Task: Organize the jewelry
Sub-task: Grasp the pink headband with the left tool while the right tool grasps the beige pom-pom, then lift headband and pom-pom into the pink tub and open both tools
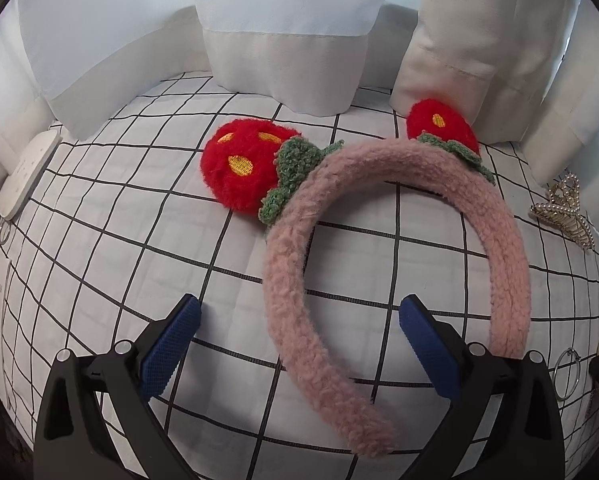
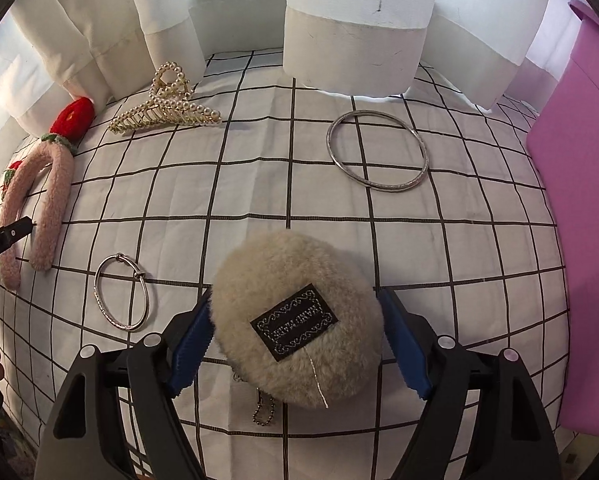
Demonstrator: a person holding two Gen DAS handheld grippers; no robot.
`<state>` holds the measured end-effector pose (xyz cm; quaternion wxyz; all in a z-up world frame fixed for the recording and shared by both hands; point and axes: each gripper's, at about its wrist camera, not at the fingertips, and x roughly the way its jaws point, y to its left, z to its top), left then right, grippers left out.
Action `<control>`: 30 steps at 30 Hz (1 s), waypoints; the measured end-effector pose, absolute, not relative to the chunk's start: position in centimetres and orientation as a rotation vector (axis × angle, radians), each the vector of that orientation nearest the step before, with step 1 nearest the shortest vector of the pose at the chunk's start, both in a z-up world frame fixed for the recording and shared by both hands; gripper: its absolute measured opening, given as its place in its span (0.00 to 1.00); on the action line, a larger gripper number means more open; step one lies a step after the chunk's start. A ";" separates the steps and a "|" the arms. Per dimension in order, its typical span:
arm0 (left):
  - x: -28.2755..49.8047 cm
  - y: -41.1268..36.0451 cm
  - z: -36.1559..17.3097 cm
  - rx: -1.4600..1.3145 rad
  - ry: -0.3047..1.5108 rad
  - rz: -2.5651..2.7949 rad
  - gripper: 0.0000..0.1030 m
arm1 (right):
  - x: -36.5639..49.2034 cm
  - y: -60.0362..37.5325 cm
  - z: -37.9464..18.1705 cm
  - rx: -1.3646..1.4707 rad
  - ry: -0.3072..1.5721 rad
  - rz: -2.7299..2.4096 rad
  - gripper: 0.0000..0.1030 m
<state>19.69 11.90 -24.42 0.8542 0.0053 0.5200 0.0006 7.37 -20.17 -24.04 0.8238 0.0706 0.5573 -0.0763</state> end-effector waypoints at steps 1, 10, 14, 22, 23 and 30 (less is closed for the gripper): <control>19.7 11.7 -24.5 0.011 1.084 0.002 0.95 | 7.5 -20.0 -24.1 0.143 1.183 -0.163 0.73; 18.2 10.7 -24.5 0.012 1.067 -0.016 0.79 | 7.2 -19.9 -24.0 0.142 1.168 -0.143 0.69; 16.5 10.5 -23.5 0.006 1.041 -0.013 0.52 | 7.0 -19.6 -23.6 0.128 1.156 -0.132 0.59; 15.6 11.9 -22.7 -0.029 1.040 0.006 0.07 | 6.5 -19.4 -23.5 0.153 1.134 -0.128 0.53; 15.3 12.1 -22.5 -0.028 1.035 0.006 0.07 | 6.3 -19.3 -23.4 0.157 1.133 -0.127 0.53; 14.0 13.2 -20.4 -0.063 1.021 0.006 0.07 | 5.1 -19.8 -21.9 0.172 1.102 -0.117 0.53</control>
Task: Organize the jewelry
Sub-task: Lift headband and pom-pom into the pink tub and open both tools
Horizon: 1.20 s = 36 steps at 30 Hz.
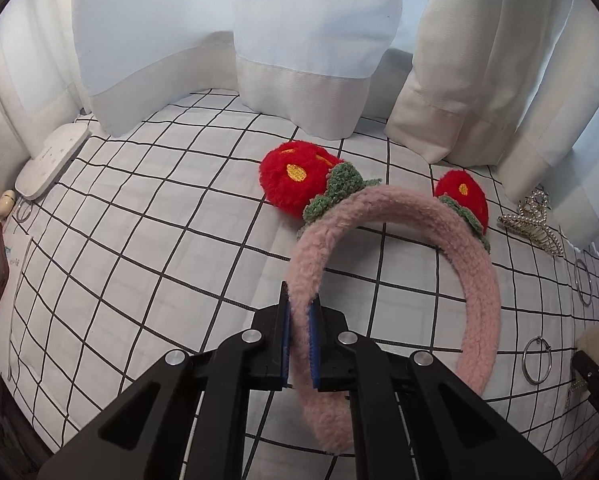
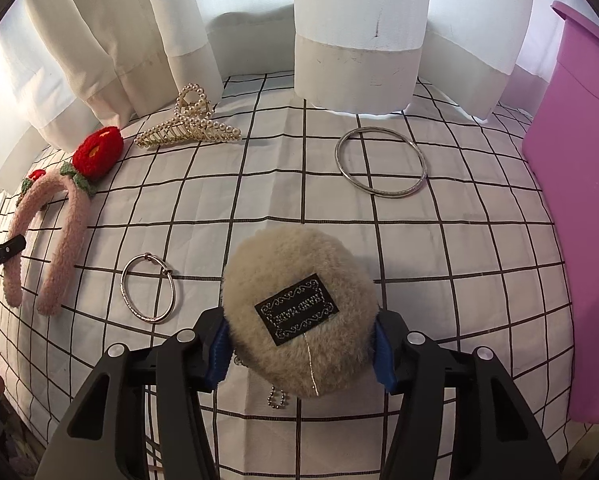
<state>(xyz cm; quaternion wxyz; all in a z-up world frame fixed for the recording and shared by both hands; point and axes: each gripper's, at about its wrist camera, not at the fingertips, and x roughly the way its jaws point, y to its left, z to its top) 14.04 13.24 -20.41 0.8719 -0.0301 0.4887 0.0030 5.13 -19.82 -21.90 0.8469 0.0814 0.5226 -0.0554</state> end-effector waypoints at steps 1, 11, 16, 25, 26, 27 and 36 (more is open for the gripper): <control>13.8 13.3 -20.0 -0.067 1.015 0.004 0.07 | 5.0 -20.0 -21.5 0.172 1.097 -0.115 0.53; 12.2 12.8 -15.4 -0.103 0.946 -0.036 0.07 | 4.4 -19.8 -18.2 0.181 1.046 -0.087 0.53; 10.9 11.6 -12.9 -0.088 0.907 -0.066 0.08 | 4.1 -19.8 -16.3 0.181 1.009 -0.074 0.53; 8.3 8.5 -9.5 -0.067 0.864 -0.142 0.08 | 2.3 -21.8 -12.0 0.177 0.941 -0.089 0.53; 7.9 8.0 -9.1 -0.062 0.857 -0.154 0.08 | 2.0 -22.2 -11.4 0.177 0.932 -0.093 0.53; 7.5 7.5 -8.7 -0.057 0.851 -0.167 0.08 | 1.7 -22.6 -10.8 0.177 0.921 -0.096 0.53; 4.2 1.2 -4.3 -0.045 0.783 -0.299 0.08 | -1.6 -27.3 -5.1 0.185 0.812 -0.147 0.53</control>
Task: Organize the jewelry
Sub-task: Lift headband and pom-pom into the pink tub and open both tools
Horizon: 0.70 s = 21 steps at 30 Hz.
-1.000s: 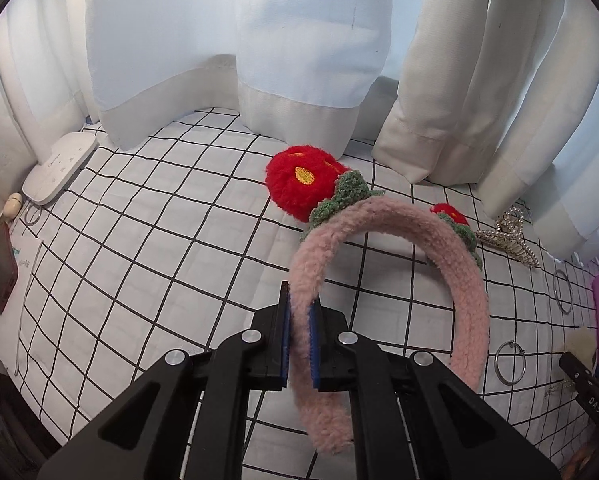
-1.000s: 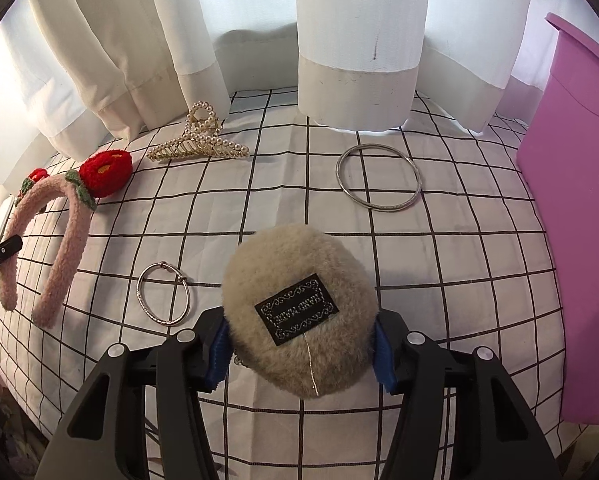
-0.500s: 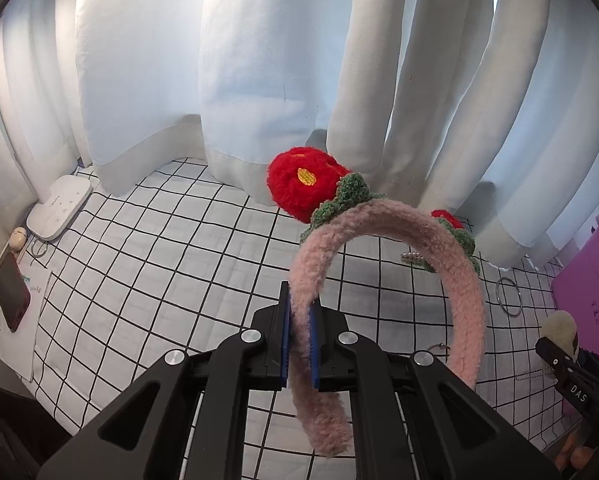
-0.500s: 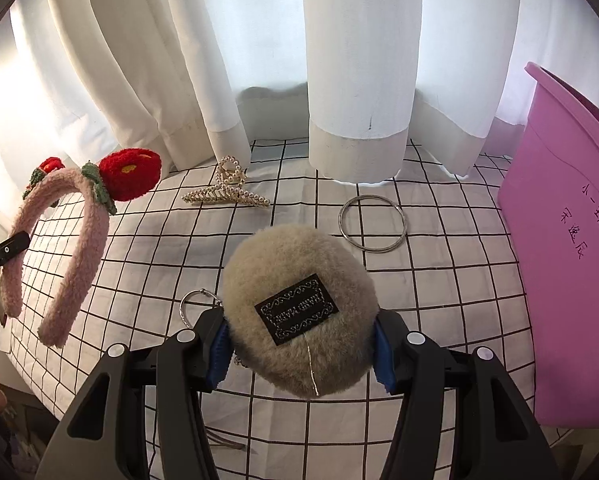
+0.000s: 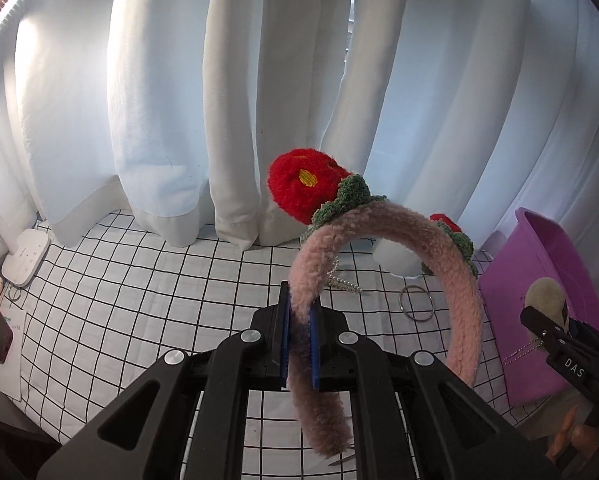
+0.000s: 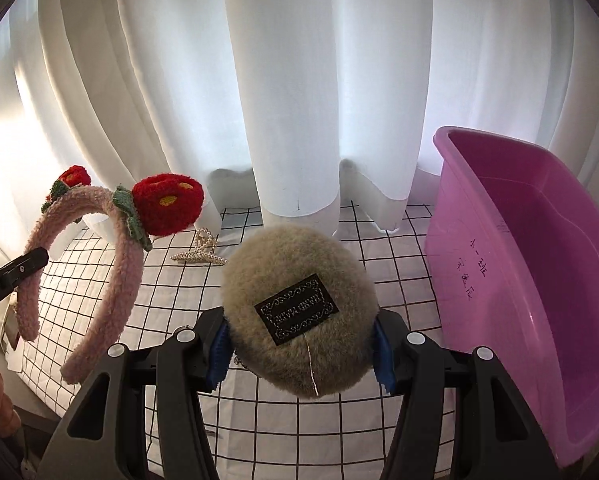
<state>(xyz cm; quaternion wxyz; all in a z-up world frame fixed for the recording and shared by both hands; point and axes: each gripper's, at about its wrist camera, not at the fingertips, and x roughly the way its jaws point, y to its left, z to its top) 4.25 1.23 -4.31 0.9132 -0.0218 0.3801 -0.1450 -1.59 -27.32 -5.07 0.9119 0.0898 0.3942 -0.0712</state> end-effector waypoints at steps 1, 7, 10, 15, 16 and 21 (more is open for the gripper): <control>4.0 0.5 -3.6 -0.046 0.772 -0.313 0.08 | -2.0 -27.9 -4.4 0.182 0.799 -0.153 0.53; 2.6 -5.2 -0.1 -0.046 0.722 -0.418 0.08 | -4.7 -32.5 -1.1 0.192 0.731 -0.216 0.53; 1.8 -8.9 1.2 -0.030 0.693 -0.483 0.08 | -6.1 -35.2 -0.2 0.203 0.716 -0.254 0.53; 0.5 -15.4 2.4 -0.009 0.677 -0.583 0.08 | -8.6 -40.1 0.8 0.208 0.701 -0.330 0.53; 0.3 -16.8 2.6 -0.003 0.678 -0.600 0.08 | -9.0 -41.0 1.0 0.208 0.698 -0.343 0.53; -0.4 -23.4 2.9 0.038 0.685 -0.671 0.08 | -10.5 -46.0 0.9 0.224 0.705 -0.382 0.53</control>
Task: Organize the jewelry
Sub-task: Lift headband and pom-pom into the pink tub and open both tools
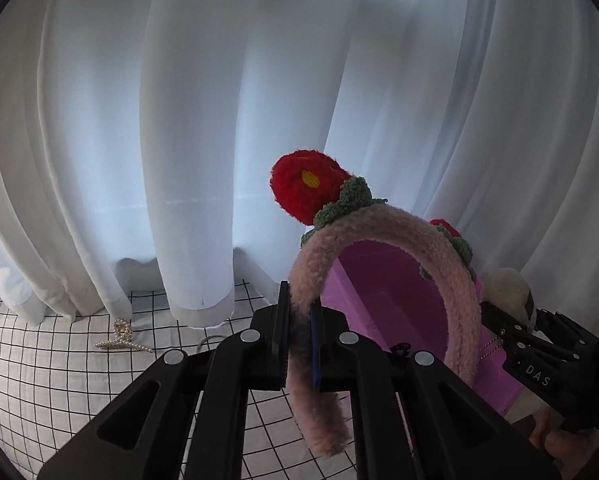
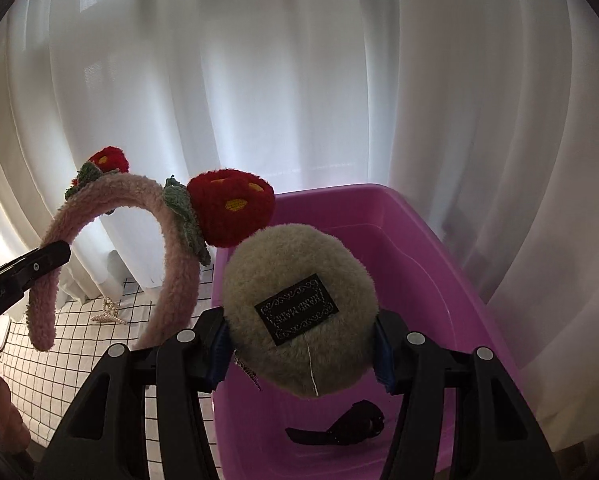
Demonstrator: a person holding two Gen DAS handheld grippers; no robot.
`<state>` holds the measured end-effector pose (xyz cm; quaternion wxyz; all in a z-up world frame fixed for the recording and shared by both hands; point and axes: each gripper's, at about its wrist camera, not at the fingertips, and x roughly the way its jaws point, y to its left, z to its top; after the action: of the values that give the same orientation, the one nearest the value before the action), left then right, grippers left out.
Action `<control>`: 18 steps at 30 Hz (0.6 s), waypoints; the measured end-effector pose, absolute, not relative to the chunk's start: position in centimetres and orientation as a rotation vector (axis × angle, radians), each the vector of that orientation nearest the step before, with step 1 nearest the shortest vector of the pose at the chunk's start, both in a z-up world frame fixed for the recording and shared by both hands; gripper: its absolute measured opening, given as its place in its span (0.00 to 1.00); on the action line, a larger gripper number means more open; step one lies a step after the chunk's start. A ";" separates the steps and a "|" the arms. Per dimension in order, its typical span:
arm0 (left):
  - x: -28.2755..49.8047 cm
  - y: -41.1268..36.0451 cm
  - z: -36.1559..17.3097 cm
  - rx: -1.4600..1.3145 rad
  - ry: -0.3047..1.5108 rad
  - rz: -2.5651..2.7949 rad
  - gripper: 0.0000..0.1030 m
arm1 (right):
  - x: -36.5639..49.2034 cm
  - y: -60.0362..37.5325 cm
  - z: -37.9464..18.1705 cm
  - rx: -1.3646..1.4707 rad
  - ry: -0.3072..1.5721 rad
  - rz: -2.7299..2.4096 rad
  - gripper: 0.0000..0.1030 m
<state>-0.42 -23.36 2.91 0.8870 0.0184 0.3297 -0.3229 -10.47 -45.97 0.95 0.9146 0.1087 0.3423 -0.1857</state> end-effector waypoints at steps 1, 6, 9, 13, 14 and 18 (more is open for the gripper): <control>-0.6 -24.7 2.9 0.047 0.686 -0.679 0.08 | -10.7 -46.9 0.6 0.230 0.711 -0.387 0.53; -1.2 -30.7 1.8 0.101 0.721 -0.695 0.08 | -10.9 -50.5 -1.4 0.273 0.757 -0.399 0.53; -1.2 -33.4 0.7 0.140 0.744 -0.684 0.08 | -10.7 -52.3 -2.9 0.304 0.792 -0.411 0.53; -0.8 -36.0 -0.9 0.181 0.787 -0.670 0.09 | -10.4 -54.1 -4.7 0.349 0.836 -0.416 0.53; -0.6 -36.5 -1.3 0.192 0.799 -0.666 0.09 | -10.3 -54.4 -5.1 0.355 0.852 -0.415 0.53; 0.4 -37.8 -3.0 0.224 0.855 -0.657 0.15 | -9.3 -55.5 -6.5 0.393 0.916 -0.425 0.57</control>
<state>0.41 -37.85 -3.02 0.8522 0.1065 0.4063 -0.3119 -9.32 -55.55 -6.53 0.8568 0.1872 0.4358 -0.2023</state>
